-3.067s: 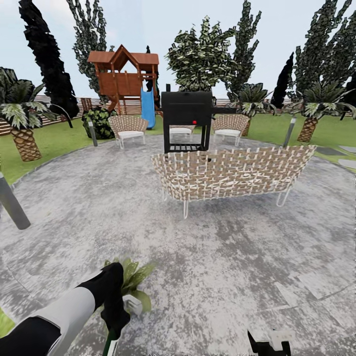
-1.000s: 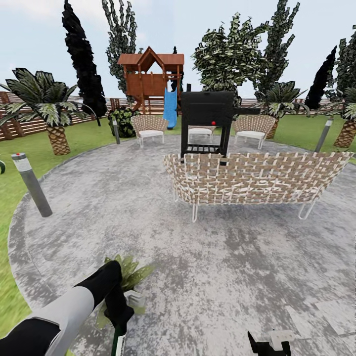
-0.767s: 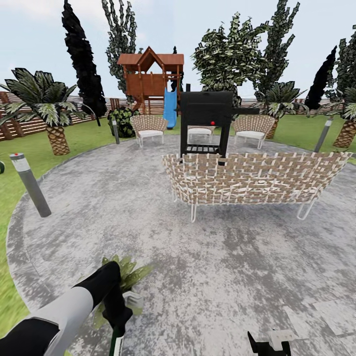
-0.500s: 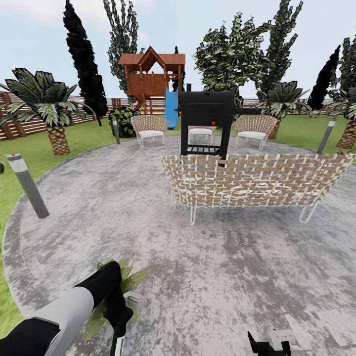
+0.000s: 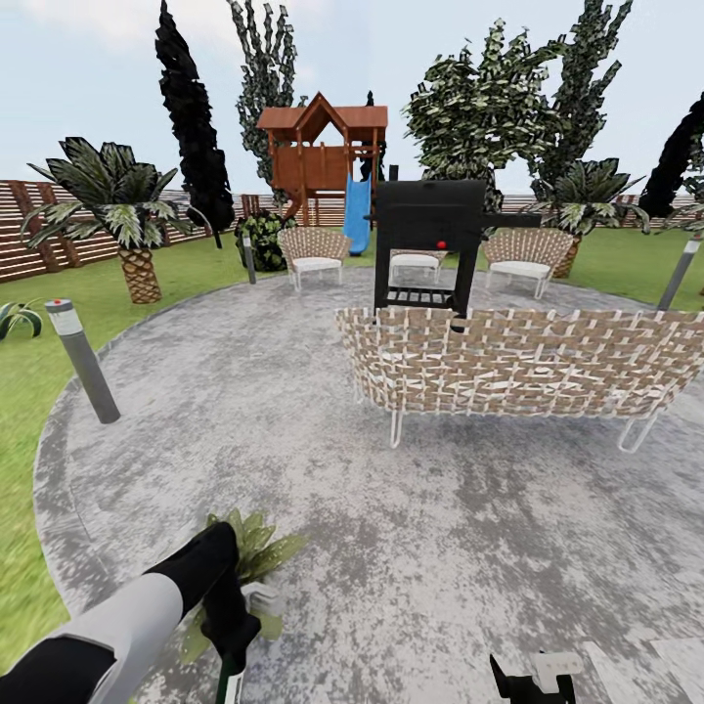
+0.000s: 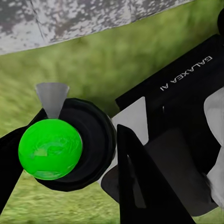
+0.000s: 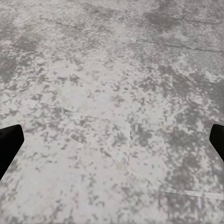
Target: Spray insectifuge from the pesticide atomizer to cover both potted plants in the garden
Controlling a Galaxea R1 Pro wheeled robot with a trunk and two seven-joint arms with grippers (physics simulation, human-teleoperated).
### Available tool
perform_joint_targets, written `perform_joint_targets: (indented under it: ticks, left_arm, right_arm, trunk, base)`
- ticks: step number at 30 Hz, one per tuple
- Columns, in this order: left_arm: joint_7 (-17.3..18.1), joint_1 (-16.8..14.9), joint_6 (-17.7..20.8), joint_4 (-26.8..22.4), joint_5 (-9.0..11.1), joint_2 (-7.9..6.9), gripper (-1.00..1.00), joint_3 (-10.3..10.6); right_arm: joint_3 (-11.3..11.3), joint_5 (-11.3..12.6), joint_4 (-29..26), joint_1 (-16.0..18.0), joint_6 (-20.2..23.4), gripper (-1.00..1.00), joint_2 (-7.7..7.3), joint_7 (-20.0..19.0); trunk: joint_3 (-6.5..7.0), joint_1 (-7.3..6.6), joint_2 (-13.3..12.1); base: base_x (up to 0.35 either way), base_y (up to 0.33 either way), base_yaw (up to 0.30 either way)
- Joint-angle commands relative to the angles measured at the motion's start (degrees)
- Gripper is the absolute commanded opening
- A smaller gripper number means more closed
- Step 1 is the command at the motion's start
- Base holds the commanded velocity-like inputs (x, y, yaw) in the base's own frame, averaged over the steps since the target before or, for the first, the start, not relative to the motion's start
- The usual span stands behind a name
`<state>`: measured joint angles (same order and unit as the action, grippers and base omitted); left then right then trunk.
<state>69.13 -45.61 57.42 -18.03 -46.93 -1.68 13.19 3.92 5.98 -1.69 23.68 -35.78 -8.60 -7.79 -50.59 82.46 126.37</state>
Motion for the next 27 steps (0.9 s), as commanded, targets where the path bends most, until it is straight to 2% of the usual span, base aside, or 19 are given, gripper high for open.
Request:
perform_joint_targets:
  ticks: [1, 8, 13, 21, 27]
  left_arm:
    - [0.6, 0.0, 0.4, -0.2, -0.5, 0.02, -1.00, 0.0]
    - [0.5, 0.1, 0.4, -0.4, -0.5, 0.43, -1.00, 0.0]
    - [0.5, 0.1, 0.4, -0.4, -0.5, -0.15, -1.00, -0.2]
    - [0.1, 0.2, 0.4, -0.2, -0.6, -0.62, -1.00, -0.3]
    - [-3.0, 0.2, 0.3, -0.4, -0.5, -2.32, -1.00, -0.4]
  right_arm:
    - [0.4, 0.6, 0.1, 0.0, -0.2, 1.00, -0.02, -0.3]
    - [0.4, 0.6, 0.1, 0.0, -0.2, 1.00, -0.02, -0.3]
    - [0.4, 0.6, 0.1, 0.1, -0.2, 1.00, -0.02, -0.3]
    - [0.4, 0.6, 0.1, 0.1, -0.2, 1.00, -0.02, -0.3]
    - [0.4, 0.6, 0.1, 0.1, -0.2, 1.00, -0.01, -0.3]
  trunk:
    - [-0.06, -0.01, 0.0]
    - [-0.06, -0.01, 0.0]
    - [-0.06, -0.01, 0.0]
    - [-0.06, -0.01, 0.0]
    - [-0.06, -0.01, 0.0]
  base:
    - [0.000, 0.000, 0.000]
    - [0.000, -0.167, 0.000]
    - [-0.027, -0.078, 0.000]
    - [-0.300, -0.003, 0.000]
    - [-0.329, 0.000, 0.049]
